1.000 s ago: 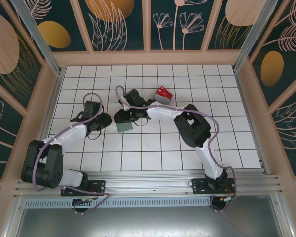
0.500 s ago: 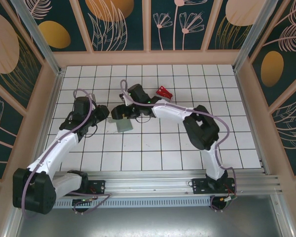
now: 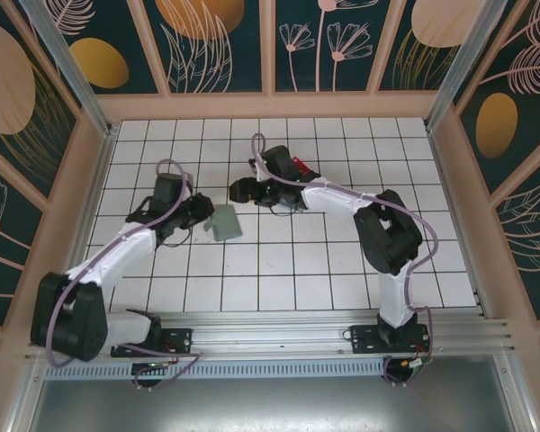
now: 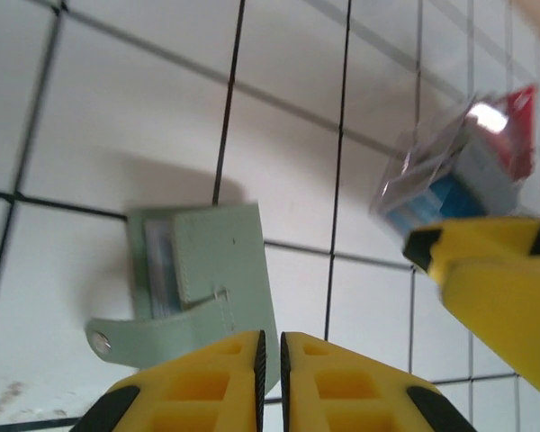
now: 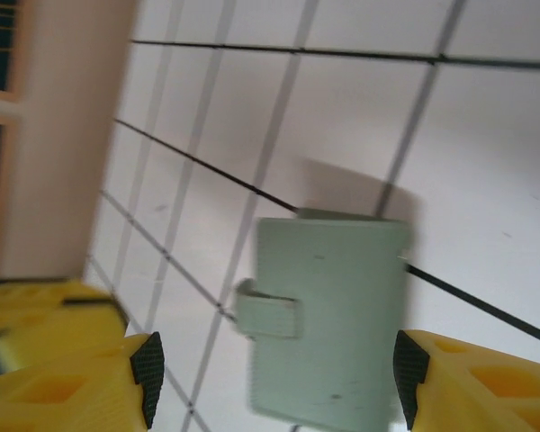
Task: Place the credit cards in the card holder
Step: Turn over the card holder at the center of the table.
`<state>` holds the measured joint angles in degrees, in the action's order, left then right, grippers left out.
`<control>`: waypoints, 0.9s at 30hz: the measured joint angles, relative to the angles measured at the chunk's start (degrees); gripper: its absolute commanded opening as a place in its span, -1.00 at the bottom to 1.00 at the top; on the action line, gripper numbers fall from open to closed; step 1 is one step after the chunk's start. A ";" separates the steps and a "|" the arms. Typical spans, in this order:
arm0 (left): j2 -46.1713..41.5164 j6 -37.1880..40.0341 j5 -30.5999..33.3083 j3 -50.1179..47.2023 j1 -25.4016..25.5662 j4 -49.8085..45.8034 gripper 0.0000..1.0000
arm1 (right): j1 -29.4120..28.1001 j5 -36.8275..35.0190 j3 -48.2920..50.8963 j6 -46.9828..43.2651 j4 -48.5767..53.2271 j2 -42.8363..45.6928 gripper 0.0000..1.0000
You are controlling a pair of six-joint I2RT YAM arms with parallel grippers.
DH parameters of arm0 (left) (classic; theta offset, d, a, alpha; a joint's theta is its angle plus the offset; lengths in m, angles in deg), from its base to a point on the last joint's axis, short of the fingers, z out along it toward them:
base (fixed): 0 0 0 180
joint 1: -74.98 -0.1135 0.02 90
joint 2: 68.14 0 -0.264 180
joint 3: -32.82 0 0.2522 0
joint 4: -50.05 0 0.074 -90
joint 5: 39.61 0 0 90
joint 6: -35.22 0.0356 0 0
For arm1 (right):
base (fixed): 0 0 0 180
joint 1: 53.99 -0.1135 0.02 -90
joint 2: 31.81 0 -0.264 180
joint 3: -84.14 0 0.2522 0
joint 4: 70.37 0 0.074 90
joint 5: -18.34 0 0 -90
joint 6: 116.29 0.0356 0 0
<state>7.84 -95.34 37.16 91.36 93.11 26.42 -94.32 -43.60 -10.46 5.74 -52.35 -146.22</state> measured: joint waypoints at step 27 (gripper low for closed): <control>16.94 0.81 10.27 -1.68 2.12 8.37 -0.78 | -4.22 4.63 -0.68 7.63 -9.27 -12.09 -0.65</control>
<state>24.78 -94.53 47.43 89.67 95.23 34.79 -98.54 -38.97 -11.14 13.37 -61.62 -158.31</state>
